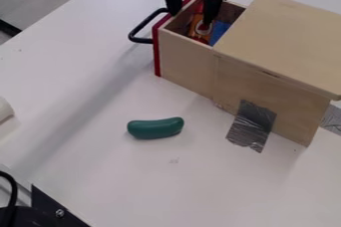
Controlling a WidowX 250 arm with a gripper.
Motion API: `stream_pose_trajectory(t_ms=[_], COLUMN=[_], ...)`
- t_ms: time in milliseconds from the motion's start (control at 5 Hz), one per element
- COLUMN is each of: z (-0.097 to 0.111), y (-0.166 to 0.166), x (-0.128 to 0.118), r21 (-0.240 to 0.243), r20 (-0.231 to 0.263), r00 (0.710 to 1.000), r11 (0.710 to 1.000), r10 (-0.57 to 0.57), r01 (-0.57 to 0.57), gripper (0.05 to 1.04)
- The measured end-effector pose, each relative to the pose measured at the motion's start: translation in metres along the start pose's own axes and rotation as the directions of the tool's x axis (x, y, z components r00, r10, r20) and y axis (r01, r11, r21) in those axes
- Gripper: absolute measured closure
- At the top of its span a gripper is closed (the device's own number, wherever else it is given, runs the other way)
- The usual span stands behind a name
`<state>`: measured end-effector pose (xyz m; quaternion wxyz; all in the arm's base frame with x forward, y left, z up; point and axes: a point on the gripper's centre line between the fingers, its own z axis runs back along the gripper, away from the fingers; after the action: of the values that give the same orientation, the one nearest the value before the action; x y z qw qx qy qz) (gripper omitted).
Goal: Take the red bottle out of the drawer and put it on the left side of the green object
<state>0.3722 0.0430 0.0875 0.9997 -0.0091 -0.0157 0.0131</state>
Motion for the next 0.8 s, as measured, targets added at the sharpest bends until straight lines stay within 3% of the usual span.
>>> stream_pose_trajectory(t_ms=[600,800], z=[0.000,0.001], y=[-0.016,-0.025], x=[0.002,0.003], r21=[0.014,0.052], r20=[0.001,0.000], r00=[0.999,0.997], r11=[0.999,0.996], r10=[-0.046,-0.079], r01=[0.046,0.079], gripper=[0.088,0.088])
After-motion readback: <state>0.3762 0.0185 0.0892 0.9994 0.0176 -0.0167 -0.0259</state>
